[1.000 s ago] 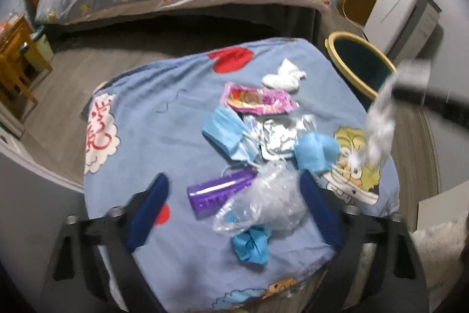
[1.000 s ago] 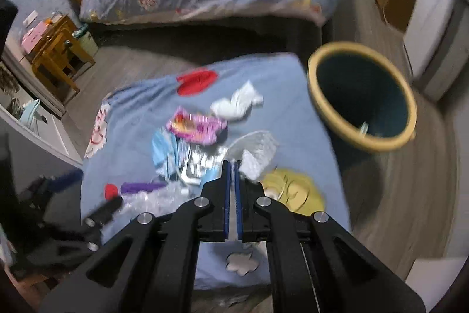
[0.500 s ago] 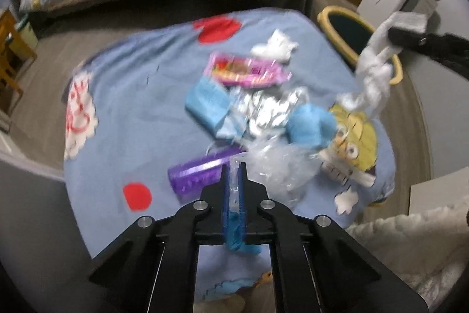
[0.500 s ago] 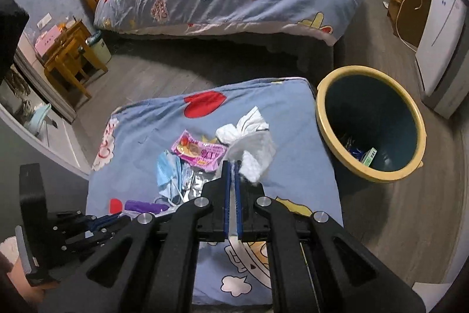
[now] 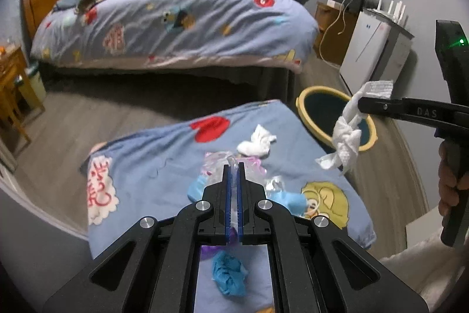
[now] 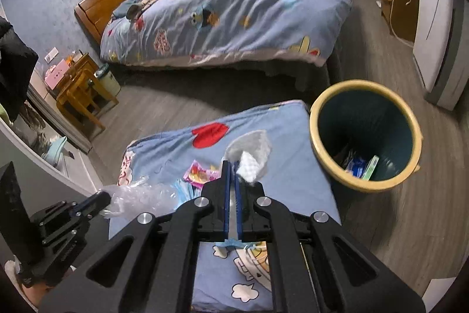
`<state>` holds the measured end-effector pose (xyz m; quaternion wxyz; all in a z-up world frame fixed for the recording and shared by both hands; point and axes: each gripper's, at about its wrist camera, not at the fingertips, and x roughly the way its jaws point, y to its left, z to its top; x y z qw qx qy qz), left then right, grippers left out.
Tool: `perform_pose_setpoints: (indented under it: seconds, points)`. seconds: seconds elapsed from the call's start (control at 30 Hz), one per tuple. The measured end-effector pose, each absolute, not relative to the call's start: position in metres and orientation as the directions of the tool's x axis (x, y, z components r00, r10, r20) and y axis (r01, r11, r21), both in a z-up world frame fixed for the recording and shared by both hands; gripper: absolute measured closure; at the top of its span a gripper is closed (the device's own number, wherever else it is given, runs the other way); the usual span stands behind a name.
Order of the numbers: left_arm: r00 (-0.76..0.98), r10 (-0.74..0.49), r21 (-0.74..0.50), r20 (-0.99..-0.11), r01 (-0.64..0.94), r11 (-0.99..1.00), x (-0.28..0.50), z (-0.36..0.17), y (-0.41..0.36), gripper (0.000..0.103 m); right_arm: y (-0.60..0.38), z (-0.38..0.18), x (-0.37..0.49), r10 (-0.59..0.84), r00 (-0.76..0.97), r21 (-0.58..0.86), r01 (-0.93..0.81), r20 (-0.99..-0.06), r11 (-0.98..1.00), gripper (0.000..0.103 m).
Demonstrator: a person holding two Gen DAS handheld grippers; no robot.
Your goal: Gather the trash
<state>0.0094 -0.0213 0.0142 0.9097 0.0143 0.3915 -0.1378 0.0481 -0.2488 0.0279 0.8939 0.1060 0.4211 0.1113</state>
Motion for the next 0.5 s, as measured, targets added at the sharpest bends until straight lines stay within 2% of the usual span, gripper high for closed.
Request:
perform_pose_setpoints:
  seconds: [0.5]
  points:
    - [0.656, -0.233, -0.059, -0.717, 0.277, 0.959, 0.012, 0.017, -0.032, 0.099, -0.263, 0.049, 0.072, 0.265, 0.663, 0.251, -0.119, -0.700, 0.961, 0.100]
